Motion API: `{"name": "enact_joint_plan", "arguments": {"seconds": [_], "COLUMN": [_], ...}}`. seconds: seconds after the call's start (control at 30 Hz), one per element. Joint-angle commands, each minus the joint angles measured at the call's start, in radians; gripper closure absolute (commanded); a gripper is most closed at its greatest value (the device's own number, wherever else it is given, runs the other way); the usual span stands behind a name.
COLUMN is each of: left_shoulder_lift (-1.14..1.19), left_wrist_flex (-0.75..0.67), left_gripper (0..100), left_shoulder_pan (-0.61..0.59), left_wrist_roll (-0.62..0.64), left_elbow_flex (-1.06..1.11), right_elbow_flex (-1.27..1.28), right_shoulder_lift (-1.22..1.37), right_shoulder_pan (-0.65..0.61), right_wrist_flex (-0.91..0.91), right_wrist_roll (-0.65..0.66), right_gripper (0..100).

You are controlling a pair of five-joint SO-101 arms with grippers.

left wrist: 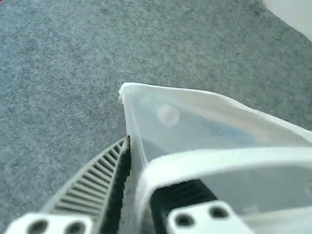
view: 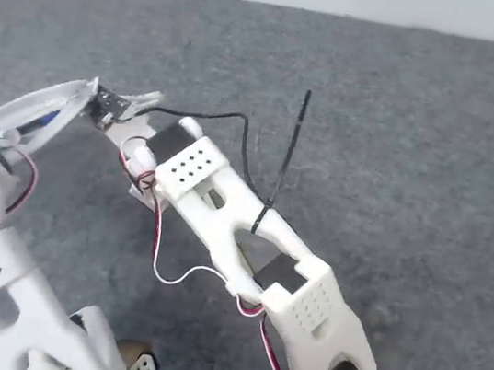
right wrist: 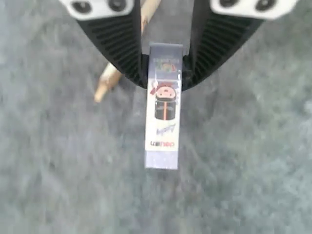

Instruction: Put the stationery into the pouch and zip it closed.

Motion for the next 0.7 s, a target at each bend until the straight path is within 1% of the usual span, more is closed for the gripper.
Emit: {"name": "enact_joint_plan", "arguments": {"seconds": [0.0,0.2,0.33,0.43,0.67], "left_shoulder_lift": [-0.058,-0.058,-0.058,-0.054,-0.054], "left_wrist_flex": [-0.011,-0.009,-0.008,-0.008,0.002], "left_gripper": [99,99,99,99,99], "left_shoulder_pan": [0.029,0.054,0.054,0.054,0.054], "left_wrist_roll": [0.008,0.008,0.008,0.008,0.008], "left_elbow_flex": [-0.028,-0.028,-0.025,-0.021,-0.021], "right_elbow_flex": [-0.04,-0.038,-0.037,-0.026,0.152], "right_shoulder_lift": [-0.143,-0.251,-0.321,-0.361,-0.486], "right_shoulder_pan": [0.036,0.073,0.101,0.139,0.268], "right_wrist_flex": [0.082,0.248,0.314,0.337,0.325], "right_wrist_roll": [-0.054,-0.12,-0.143,-0.175,-0.18], "right_gripper": [99.1,99.1,99.2,99.2,99.2]}}
